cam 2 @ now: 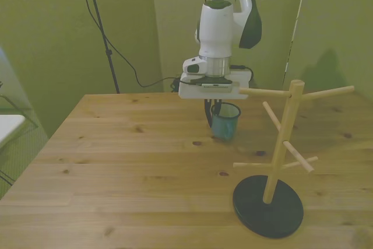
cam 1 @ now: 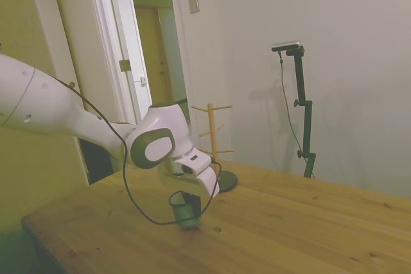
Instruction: Unload the mug
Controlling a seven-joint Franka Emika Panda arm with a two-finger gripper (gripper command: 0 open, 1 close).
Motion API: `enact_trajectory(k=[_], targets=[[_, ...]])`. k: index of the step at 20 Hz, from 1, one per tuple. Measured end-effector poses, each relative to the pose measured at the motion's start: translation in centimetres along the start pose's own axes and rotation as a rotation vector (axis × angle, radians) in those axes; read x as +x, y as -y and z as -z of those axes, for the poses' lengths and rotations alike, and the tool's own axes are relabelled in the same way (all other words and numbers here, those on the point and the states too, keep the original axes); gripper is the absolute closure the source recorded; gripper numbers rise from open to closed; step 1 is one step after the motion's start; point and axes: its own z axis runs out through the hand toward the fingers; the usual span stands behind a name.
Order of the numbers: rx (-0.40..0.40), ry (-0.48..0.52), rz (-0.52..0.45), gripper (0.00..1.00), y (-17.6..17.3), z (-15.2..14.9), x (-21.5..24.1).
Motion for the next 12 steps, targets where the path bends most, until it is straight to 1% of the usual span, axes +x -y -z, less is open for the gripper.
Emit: enact_trajectory(k=[5, 9, 10, 12], targets=[[-0.034, -0.014, 0.0, 1.0, 2.2, -1.6, 0.4], [-0.041, -0.018, -0.001, 1.0, 2.9, -2.0, 0.7], [-0.042, -0.018, -0.001, 0.0, 2.9, -2.0, 0.8], [-0.043, -0.018, -0.003, 0.0, 2.8, -2.0, 0.8]])
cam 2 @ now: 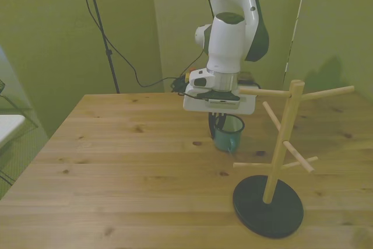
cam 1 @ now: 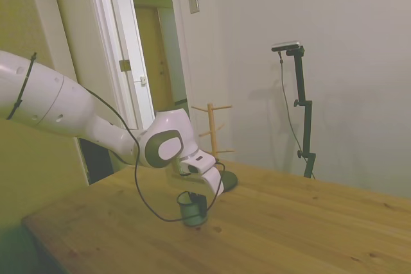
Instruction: Unload the mug
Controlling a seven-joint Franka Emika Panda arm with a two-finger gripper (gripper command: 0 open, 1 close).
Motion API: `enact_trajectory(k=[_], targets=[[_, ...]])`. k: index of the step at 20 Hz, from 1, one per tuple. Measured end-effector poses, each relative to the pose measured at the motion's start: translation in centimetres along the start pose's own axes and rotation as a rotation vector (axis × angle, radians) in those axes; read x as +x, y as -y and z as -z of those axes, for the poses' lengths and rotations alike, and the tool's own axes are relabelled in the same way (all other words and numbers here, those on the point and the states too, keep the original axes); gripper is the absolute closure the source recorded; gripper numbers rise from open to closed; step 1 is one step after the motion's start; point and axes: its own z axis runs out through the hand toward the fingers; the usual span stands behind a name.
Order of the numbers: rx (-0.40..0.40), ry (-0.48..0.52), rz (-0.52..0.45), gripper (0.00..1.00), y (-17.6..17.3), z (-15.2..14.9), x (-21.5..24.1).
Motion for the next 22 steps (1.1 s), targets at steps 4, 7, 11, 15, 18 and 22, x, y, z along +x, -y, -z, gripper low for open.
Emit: enact_trajectory(k=[4, 7, 11, 15, 18, 22], targets=[[-0.001, 0.001, 0.001, 0.0, 0.0, 0.0, 0.0], [-0.003, 0.003, 0.002, 0.0, -0.1, 0.0, -0.1], [-0.013, 0.013, 0.003, 0.0, -0.2, -0.2, -0.3], [-0.014, 0.014, 0.005, 0.0, -0.3, -0.2, -0.3], [-0.005, 0.007, 0.012, 0.0, -0.4, 0.4, -0.6], [0.018, -0.014, 0.013, 0.0, -1.0, 2.0, -1.1]])
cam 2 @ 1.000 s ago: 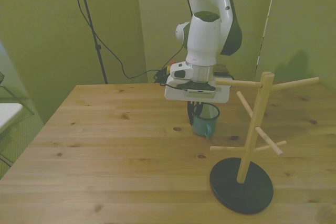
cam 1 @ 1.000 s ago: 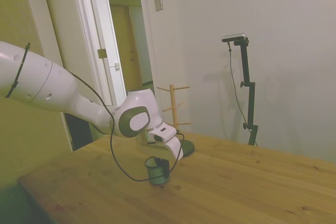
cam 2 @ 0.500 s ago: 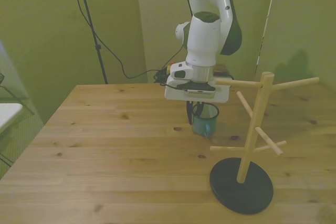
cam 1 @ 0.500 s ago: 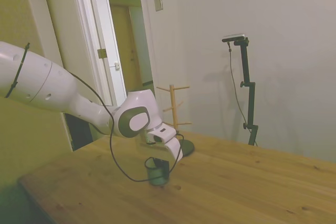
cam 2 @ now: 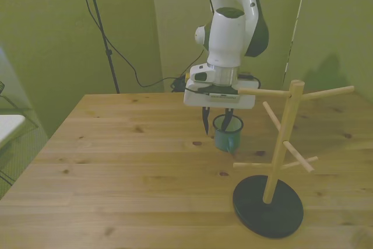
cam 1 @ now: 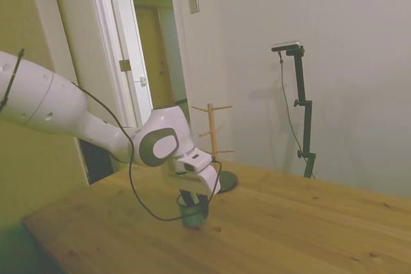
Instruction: Unload the mug
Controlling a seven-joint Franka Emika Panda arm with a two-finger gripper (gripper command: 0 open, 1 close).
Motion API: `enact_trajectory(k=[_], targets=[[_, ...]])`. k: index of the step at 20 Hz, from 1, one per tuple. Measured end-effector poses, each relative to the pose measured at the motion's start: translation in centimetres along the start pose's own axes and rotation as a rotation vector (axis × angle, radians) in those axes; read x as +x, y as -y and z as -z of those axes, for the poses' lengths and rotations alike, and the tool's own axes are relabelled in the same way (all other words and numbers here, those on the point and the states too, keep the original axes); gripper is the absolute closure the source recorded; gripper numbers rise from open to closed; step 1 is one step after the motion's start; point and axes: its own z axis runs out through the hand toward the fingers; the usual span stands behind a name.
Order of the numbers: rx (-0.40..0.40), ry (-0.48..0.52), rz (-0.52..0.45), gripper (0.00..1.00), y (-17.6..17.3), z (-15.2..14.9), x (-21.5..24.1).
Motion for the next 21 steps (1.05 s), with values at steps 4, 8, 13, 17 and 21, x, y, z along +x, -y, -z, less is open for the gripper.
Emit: enact_trajectory(k=[4, 8, 13, 17, 21], targets=[[0.023, -0.025, 0.002, 0.0, -0.3, 2.0, 0.0], [0.051, -0.055, 0.0, 0.0, -0.5, 4.2, 0.1], [0.089, -0.089, 0.055, 0.0, -1.5, 7.7, -3.1], [0.09, -0.092, 0.124, 0.0, -3.5, 8.5, -8.8], [0.067, -0.07, 0.183, 0.0, -4.9, 7.1, -13.6]])
